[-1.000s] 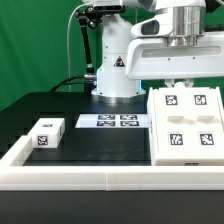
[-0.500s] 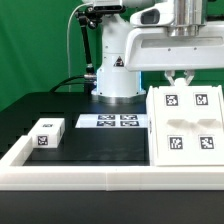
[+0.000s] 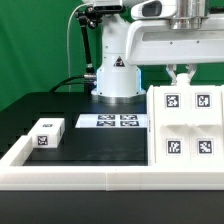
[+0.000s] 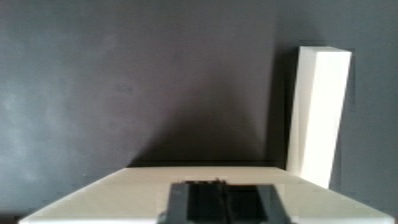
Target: Assemble cabinet
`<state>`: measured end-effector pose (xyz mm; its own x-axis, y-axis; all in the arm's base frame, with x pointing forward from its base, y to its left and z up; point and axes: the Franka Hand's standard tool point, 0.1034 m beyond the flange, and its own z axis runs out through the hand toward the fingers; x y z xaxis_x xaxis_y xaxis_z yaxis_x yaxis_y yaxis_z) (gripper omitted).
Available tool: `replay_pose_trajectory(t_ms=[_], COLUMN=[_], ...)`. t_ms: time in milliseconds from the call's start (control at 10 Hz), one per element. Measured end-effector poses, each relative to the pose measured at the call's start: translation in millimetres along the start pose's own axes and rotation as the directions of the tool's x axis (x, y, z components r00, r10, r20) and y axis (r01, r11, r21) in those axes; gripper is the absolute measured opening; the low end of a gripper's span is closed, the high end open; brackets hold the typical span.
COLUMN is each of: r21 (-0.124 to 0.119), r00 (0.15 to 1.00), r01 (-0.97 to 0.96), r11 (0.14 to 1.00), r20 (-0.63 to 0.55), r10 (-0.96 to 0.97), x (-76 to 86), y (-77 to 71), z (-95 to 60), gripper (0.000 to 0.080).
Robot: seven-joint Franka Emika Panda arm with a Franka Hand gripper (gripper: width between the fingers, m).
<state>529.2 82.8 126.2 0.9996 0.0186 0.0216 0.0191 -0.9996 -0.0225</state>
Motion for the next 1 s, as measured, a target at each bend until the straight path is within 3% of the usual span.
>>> replay_pose_trajectory(t_ms=[200, 600, 800, 1000], r21=[-0.001, -0.002, -0.002, -0.002], r00=[1.0, 1.0, 1.0, 1.0], r01=[0.014, 0.024, 0.026, 0.025], r11=[1.0, 1.0, 1.0, 1.0], r20=[0.004, 0.002, 0.004, 0.004], r10=[-0.014, -0.024, -0.026, -0.025], x=[6.4, 29.1, 28.0, 28.0], y=[1.9, -3.6, -3.4, -3.4], z=[4.2, -5.0, -3.9, -3.8], gripper=[0.0001, 0.0001, 0.0001, 0.0253])
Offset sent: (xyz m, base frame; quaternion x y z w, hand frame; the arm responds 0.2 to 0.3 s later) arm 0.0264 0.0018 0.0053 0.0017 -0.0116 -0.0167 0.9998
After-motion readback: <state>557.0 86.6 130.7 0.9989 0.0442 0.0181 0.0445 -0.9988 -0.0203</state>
